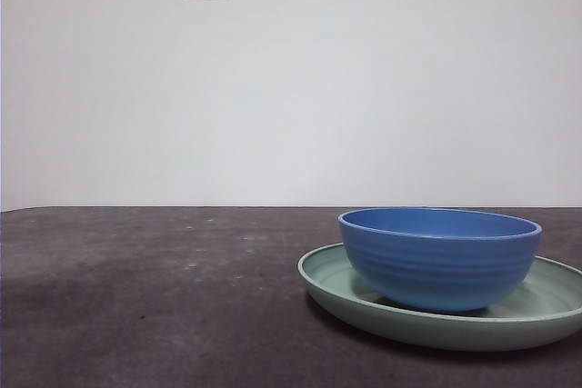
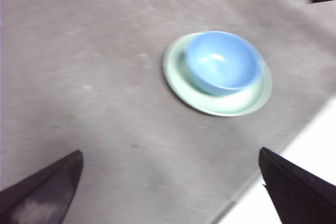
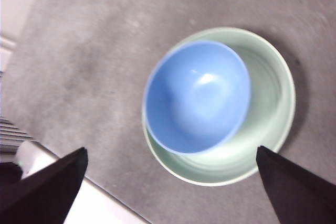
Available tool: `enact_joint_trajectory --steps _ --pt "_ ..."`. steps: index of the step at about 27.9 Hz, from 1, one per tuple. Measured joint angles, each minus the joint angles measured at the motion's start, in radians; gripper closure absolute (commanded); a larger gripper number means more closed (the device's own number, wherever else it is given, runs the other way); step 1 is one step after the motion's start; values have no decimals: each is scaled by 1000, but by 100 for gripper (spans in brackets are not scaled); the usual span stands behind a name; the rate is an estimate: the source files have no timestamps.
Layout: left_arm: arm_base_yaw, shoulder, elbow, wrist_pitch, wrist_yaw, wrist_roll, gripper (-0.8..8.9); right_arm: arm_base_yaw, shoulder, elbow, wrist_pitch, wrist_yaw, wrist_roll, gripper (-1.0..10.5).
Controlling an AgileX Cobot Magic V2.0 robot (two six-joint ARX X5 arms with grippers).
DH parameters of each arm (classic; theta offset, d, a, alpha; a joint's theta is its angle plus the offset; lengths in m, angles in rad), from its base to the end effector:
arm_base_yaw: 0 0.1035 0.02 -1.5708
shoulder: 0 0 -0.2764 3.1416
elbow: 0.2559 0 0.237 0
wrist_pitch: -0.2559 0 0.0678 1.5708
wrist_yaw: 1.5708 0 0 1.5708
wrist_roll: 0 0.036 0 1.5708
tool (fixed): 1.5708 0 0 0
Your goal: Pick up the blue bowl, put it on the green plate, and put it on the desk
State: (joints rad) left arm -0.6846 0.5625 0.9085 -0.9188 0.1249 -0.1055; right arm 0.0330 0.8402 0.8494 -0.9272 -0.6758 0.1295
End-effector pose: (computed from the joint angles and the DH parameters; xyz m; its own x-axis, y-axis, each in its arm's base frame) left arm 0.0503 -0.0468 0.3290 0.5672 -0.6238 -0.5378 0.6604 0.7346 -0.1556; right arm 0.1217 0.0265 0.2953 0.4530 0.6408 -0.6198 -0.2996 0.7642 0.5712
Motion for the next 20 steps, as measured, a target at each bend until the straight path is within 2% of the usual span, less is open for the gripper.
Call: enact_joint_trajectory --steps 3,13,18,20 --pt "0 0 0 -15 35 -12 279 0 45 0 0 46 7 432" --pt "0 -13 0 -53 36 -16 279 0 272 0 22 259 -23 433" --pt "0 -14 0 -53 36 -16 279 0 383 0 66 261 -42 434" --pt "0 -14 0 -53 36 -16 279 0 444 0 107 269 -48 491"
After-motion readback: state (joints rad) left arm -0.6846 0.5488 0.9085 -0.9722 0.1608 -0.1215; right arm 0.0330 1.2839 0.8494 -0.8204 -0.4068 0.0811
